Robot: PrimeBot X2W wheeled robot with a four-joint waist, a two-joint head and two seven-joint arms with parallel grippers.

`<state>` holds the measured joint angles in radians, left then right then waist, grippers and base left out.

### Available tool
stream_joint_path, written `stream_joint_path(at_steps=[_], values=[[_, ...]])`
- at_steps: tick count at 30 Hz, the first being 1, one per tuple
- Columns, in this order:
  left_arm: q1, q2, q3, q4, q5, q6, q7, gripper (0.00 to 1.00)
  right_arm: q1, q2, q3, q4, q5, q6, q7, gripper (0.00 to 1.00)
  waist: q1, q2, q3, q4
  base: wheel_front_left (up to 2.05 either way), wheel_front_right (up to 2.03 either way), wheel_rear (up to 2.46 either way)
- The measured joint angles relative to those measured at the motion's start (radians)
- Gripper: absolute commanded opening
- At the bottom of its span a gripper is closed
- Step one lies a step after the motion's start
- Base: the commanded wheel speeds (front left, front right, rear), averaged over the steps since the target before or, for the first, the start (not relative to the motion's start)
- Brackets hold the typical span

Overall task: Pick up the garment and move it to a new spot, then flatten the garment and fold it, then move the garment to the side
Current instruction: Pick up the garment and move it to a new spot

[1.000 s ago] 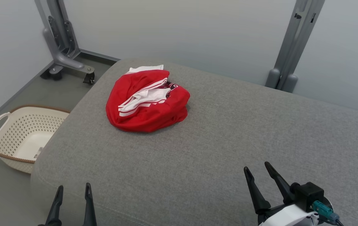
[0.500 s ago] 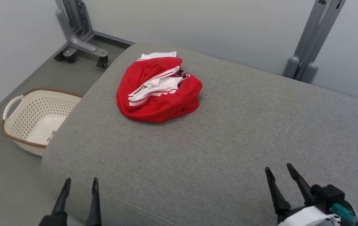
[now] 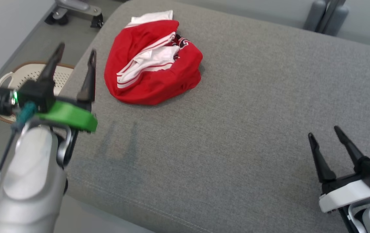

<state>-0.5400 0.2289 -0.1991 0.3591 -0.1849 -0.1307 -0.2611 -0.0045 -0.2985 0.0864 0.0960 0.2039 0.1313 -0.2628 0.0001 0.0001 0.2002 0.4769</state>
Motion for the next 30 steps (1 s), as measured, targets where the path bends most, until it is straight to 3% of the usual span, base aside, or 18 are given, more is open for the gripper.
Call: stream_joint_path(at_steps=[3,6,13,19,23,24,25,27,30], values=[[-0.188,0.028,-0.085,0.089,-0.096,-0.001,0.058,1.0,-0.027,-0.036,-0.029,-0.027,-0.013,0.0,0.0,1.0,0.0,0.0,0.065,-0.015,0.0,0.0,0.0],[-0.327,0.052,-0.183,0.213,-0.239,-0.001,0.181,1.0,-0.043,-0.047,-0.067,-0.048,-0.01,0.0,0.0,1.0,0.0,0.0,0.136,-0.029,0.0,0.0,0.0],[-0.473,0.138,-0.351,0.367,-0.573,-0.001,0.443,1.0,-0.105,-0.08,-0.073,-0.091,-0.014,0.0,0.0,1.0,0.0001,0.0,0.274,-0.067,0.0,0.0,0.0],[-0.483,0.186,-0.464,0.474,-0.686,-0.001,0.511,1.0,-0.131,-0.077,-0.076,-0.124,-0.018,0.001,-0.003,1.0,0.0001,0.0,0.367,-0.11,0.0,0.0,0.0],[-0.494,0.208,-0.528,0.532,-0.68,-0.001,0.475,1.0,-0.151,-0.073,-0.073,-0.138,-0.022,0.001,-0.007,1.0,0.0,0.0,0.402,-0.144,0.0,0.0,0.0],[-0.497,0.221,-0.55,0.529,-0.676,-0.001,0.455,0.57,-0.157,-0.07,-0.073,-0.141,-0.022,0.001,-0.008,1.0,0.0,0.0,0.408,-0.154,0.0,0.0,0.0],[-0.503,0.235,-0.57,0.526,-0.67,-0.001,0.411,0.0,-0.162,-0.067,-0.075,-0.143,-0.022,0.001,-0.008,1.0,0.0,0.0,0.415,-0.164,0.0,0.0,0.0],[-0.511,0.254,-0.607,0.525,-0.644,-0.001,0.34,0.0,-0.167,-0.062,-0.076,-0.145,-0.024,0.001,-0.009,1.0,0.0,-0.0001,0.423,-0.177,0.0,0.0,0.0],[-0.542,0.281,-0.66,0.539,-0.579,-0.001,0.148,0.0,-0.175,-0.053,-0.076,-0.139,-0.027,0.001,-0.011,1.0,0.0,-0.0001,0.426,-0.195,0.0,0.0,0.0]])
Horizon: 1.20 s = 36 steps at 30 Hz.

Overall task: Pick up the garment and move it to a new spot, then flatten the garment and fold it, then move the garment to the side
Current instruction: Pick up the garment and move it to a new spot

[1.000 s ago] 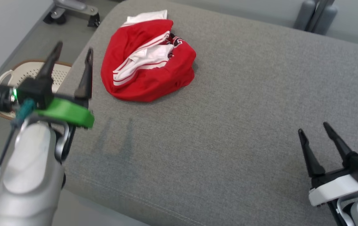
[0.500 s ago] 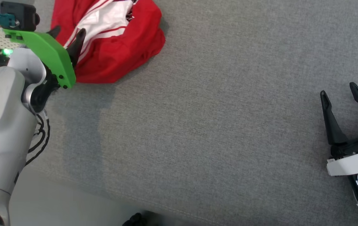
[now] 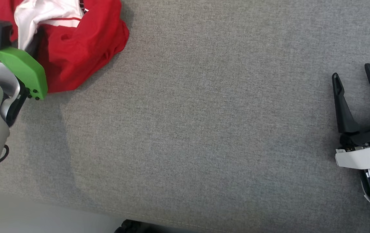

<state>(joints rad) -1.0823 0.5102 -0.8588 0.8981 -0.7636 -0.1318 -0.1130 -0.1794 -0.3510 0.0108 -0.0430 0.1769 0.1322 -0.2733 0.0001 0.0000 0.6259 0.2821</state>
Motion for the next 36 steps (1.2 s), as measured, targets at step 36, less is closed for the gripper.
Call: stream_joint_path(at_steps=[36], values=[[-0.356,-0.081,-0.123,-0.352,0.077,0.021,-0.067,0.0,0.123,0.292,-0.016,0.093,0.041,-0.001,0.009,1.0,-0.0001,0.0001,-0.469,-0.442,0.0,0.0,0.0]])
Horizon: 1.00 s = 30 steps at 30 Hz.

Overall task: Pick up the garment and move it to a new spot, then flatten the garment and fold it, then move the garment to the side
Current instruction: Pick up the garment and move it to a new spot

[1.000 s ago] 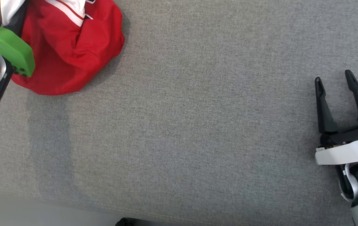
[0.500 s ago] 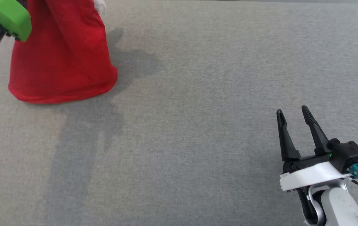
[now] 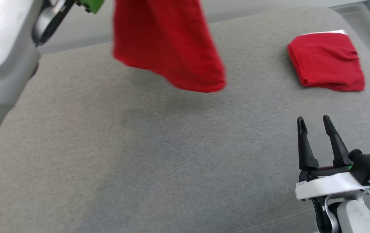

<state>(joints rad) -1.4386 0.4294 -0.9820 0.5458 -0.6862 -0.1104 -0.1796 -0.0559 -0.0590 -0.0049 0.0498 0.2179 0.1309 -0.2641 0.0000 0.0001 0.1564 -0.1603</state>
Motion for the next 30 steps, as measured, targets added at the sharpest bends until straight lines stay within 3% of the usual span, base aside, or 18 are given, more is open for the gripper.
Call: stream_joint_path(at_steps=[7,13,19,22,23,24,25,30], values=[[0.124,-0.052,-0.057,0.0,-0.01,-0.007,-0.05,0.0,0.0,0.004,-0.008,-0.012,0.0,0.0,0.0,1.0,0.0,0.0,-0.009,-0.089,0.0,0.0,0.0],[0.403,-0.061,-0.065,-0.02,-0.012,0.039,-0.078,0.0,0.005,0.006,0.003,-0.012,-0.002,0.0,0.0,1.0,0.0,0.0,0.013,-0.078,0.0,0.0,0.0],[0.76,-0.036,0.136,-0.138,0.086,0.134,-0.081,0.0,0.003,0.0,0.007,-0.016,-0.011,0.0,0.0,1.0,0.0,-0.0001,0.047,-0.026,0.0,0.0,0.0],[0.927,-0.041,0.234,-0.201,0.157,0.145,-0.083,0.0,0.006,-0.014,-0.001,-0.016,-0.017,0.0,0.0,1.0,0.0,-0.0001,0.054,0.006,0.0,0.0,0.0],[0.971,-0.042,0.244,-0.207,0.184,0.137,-0.083,0.08,0.009,-0.017,-0.001,-0.016,-0.018,0.0,0.0,1.0,0.0,-0.0001,0.054,0.015,0.0,0.0,0.0],[1.028,-0.047,0.256,-0.204,0.201,0.123,-0.083,0.43,0.014,-0.019,-0.005,-0.014,-0.018,0.0,0.0,1.0,0.0,0.0,0.053,0.028,0.0,0.0,0.0],[1.085,-0.057,0.272,-0.197,0.212,0.118,-0.083,1.0,0.02,-0.022,-0.005,-0.013,-0.018,0.0,0.0,1.0,0.0,-0.0001,0.05,0.04,0.0,0.0,0.0],[1.255,-0.106,0.354,-0.179,0.259,0.104,-0.083,1.0,0.037,-0.032,0.009,-0.006,-0.018,0.0,0.0,1.0,0.0,-0.0001,0.022,0.092,0.0,0.0,0.0]])
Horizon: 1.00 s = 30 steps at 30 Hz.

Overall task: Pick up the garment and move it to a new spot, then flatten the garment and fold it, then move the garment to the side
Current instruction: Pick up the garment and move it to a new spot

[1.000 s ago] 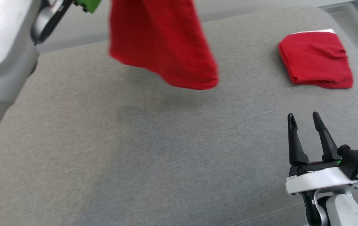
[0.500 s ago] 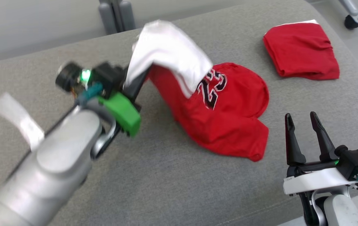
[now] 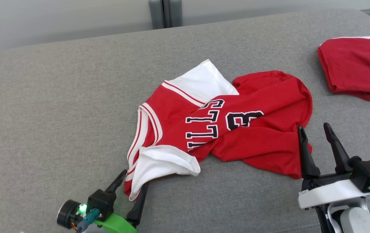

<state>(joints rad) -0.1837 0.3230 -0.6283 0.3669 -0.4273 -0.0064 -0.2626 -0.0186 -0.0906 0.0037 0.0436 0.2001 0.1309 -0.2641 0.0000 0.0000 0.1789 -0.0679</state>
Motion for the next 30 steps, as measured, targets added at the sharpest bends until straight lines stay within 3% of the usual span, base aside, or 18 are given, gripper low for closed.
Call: stream_joint_path(at_steps=[9,16,20,30], values=[[0.269,-0.087,0.217,-0.184,0.089,0.025,0.0,1.0,0.038,0.0,0.014,0.012,0.005,0.0,0.0,1.0,0.0,0.0,-0.087,0.068,0.0,0.0,0.0],[0.338,-0.15,0.37,-0.322,0.181,0.032,-0.002,1.0,0.07,0.012,0.037,0.024,0.012,0.0,0.0,1.0,0.0,0.0,-0.152,0.091,0.0,0.0,0.0],[0.356,-0.212,0.46,-0.361,0.174,0.009,-0.002,1.0,0.076,0.019,0.04,0.023,0.018,0.0,0.0,1.0,0.0,0.0,-0.186,0.085,0.0,0.0,0.0],[0.398,-0.257,0.529,-0.367,0.24,-0.055,-0.002,1.0,0.117,0.034,0.047,0.03,0.027,0.0,0.0,1.0,0.0,0.0,-0.263,0.052,0.0,0.0,0.0]])
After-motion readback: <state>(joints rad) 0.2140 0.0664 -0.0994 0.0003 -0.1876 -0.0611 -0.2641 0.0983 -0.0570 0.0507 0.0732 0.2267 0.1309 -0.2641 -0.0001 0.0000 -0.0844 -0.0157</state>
